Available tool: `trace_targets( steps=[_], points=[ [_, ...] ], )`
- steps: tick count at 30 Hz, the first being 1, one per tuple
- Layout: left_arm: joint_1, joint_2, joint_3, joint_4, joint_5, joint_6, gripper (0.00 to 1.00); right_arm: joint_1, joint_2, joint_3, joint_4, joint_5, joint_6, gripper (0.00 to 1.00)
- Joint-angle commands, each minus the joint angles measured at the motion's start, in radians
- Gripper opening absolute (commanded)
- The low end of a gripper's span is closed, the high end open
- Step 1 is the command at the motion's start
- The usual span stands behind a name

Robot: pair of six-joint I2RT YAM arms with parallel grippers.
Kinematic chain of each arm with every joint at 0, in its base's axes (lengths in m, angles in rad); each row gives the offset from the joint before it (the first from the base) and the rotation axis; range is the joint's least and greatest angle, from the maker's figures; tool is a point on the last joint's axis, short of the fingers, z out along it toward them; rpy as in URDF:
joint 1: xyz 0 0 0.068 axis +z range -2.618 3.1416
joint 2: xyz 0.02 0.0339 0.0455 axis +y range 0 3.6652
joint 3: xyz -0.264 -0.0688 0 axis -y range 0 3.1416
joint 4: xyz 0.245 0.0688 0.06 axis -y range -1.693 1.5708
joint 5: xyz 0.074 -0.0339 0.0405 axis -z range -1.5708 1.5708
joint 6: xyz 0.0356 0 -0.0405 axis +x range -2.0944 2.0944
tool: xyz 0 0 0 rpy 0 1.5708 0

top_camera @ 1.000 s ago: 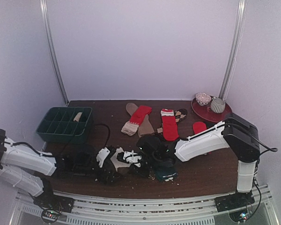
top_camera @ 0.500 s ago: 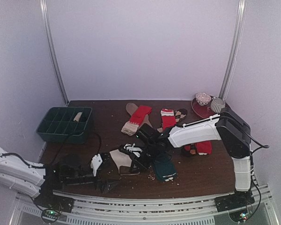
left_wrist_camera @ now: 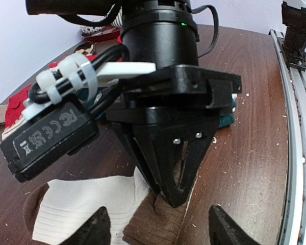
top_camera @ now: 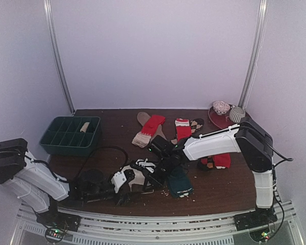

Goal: Roll the socks
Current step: Roll a pair of socks at the center of the board.

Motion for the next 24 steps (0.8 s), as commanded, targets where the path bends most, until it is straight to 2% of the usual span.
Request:
trace_targets(
  steps=[1,9,20,23,24],
  points=[
    [-0.002,0.080,0.025,0.118,-0.007,0.030,0.60,0.004,0.058,-0.070,-0.184,0.043,-0.006,0.12],
    [0.000,0.195,0.021,0.193,-0.015,0.000,0.57,0.004,0.051,-0.084,-0.181,0.040,-0.006,0.12],
    [0.012,0.240,0.055,0.138,0.007,-0.024,0.34,0.004,0.057,-0.085,-0.166,0.034,0.006,0.12],
    [0.012,0.278,0.075,0.115,0.020,-0.042,0.34,0.005,0.056,-0.085,-0.162,0.034,0.008,0.12],
    [0.012,0.285,0.077,0.115,0.026,-0.050,0.39,0.005,0.055,-0.086,-0.163,0.035,0.007,0.12]
  ],
)
